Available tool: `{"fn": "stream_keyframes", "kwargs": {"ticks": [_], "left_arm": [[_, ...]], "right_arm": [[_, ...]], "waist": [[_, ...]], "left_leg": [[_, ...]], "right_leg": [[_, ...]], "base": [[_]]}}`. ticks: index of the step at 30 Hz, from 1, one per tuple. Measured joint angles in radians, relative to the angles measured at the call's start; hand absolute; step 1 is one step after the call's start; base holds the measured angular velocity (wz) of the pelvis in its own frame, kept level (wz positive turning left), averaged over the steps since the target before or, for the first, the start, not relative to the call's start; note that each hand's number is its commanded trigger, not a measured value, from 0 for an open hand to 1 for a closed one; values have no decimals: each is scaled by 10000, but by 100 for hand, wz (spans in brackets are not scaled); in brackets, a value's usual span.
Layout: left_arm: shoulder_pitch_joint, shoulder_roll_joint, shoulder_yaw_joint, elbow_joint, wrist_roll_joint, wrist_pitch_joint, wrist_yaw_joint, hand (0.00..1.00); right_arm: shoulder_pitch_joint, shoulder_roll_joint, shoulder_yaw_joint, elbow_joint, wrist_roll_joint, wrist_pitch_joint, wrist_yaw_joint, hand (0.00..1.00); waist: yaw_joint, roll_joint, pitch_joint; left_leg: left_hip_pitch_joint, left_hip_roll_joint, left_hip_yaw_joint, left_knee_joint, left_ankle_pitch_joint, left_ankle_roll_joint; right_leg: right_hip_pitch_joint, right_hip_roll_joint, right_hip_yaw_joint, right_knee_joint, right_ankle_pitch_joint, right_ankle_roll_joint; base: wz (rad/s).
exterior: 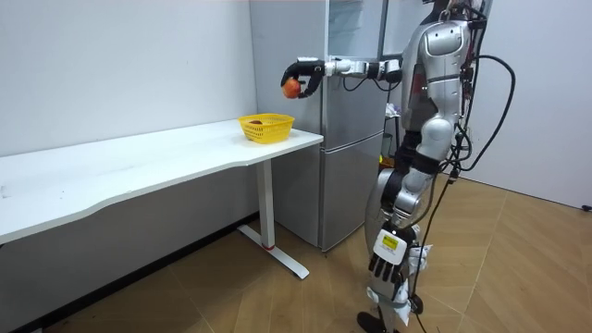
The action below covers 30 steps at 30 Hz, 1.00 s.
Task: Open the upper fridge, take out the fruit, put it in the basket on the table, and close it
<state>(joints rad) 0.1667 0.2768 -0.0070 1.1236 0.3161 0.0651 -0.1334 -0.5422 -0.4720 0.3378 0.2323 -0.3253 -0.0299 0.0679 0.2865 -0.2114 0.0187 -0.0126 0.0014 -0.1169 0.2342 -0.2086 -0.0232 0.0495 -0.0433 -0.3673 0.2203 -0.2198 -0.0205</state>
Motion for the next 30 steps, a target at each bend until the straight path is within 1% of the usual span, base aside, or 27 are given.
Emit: {"fn": "stream_keyframes", "kwargs": {"ticks": [1,2,3,5,7,10,12,14,19,20,21,25,30], "left_arm": [[-21,34,-56,16,-7,-1,0,0],[-24,50,-64,17,-11,0,0,0],[-30,58,-64,17,-24,0,0,0],[-16,96,-68,53,-104,0,1,0],[35,135,-68,83,-102,3,1,0],[80,149,-67,88,-87,4,-18,0],[123,149,-60,59,-75,5,-75,0],[116,150,-60,55,-79,4,-135,0],[63,163,-72,49,-90,5,-153,0],[40,162,-86,50,-91,5,-153,0],[29,162,-96,50,-91,5,-152,0],[14,163,-100,-13,-91,4,-148,0],[15,171,-287,-35,-91,5,-121,0]], "right_arm": [[-1,2,235,232,29,1,5,100],[1,2,388,384,30,14,18,100],[-3,2,433,425,30,19,19,100],[-113,2,601,719,89,32,17,100],[-285,2,757,848,118,87,17,100],[-600,0,765,1063,263,78,14,100],[-859,0,766,1304,284,83,9,100],[-947,0,766,1500,284,99,9,100],[-950,0,784,1502,330,98,9,100],[-950,0,784,1502,436,98,9,28],[-950,0,784,1501,458,98,9,0],[-952,-1,784,1501,681,98,9,0],[-1085,-1,784,1505,1257,98,-21,0]], "waist": [[51,-57,-27],[110,-45,-17],[129,-88,-42],[233,-46,-5],[246,-49,22],[260,-123,32],[259,-193,62],[295,-236,55],[309,-225,71],[314,-215,79],[318,-211,82],[333,-211,82],[341,-219,76]], "left_leg": [[-33,-13,-77,25,0,0],[-78,-22,-133,39,0,0],[-107,-32,-185,44,0,0],[-126,-43,-245,43,1,-1],[-142,-43,-258,42,4,-2],[-223,-55,-261,50,4,-1],[-297,-70,-260,87,14,4],[-299,-94,-263,90,14,8],[-317,-98,-279,86,14,9],[-324,-93,-284,85,13,9],[-332,-91,-285,85,13,9],[-353,-93,-289,77,13,9],[-350,-96,-310,75,14,9]], "right_leg": [[5,-9,-57,7,0,0],[2,-18,-114,6,0,0],[-5,-29,-171,6,0,1],[-6,-57,-199,7,-1,2],[-21,-63,-200,11,-2,3],[-103,-61,-192,15,-2,3],[-160,-57,-193,19,-1,2],[-155,-74,-194,20,0,5],[-159,-74,-199,17,1,8],[-159,-69,-200,17,1,7],[-159,-68,-200,17,1,7],[-159,-69,-204,17,1,7],[-158,-69,-213,15,1,7]], "base": [[21],[19],[16],[8],[0],[0],[0],[0],[0],[0],[0],[0],[0]]}}
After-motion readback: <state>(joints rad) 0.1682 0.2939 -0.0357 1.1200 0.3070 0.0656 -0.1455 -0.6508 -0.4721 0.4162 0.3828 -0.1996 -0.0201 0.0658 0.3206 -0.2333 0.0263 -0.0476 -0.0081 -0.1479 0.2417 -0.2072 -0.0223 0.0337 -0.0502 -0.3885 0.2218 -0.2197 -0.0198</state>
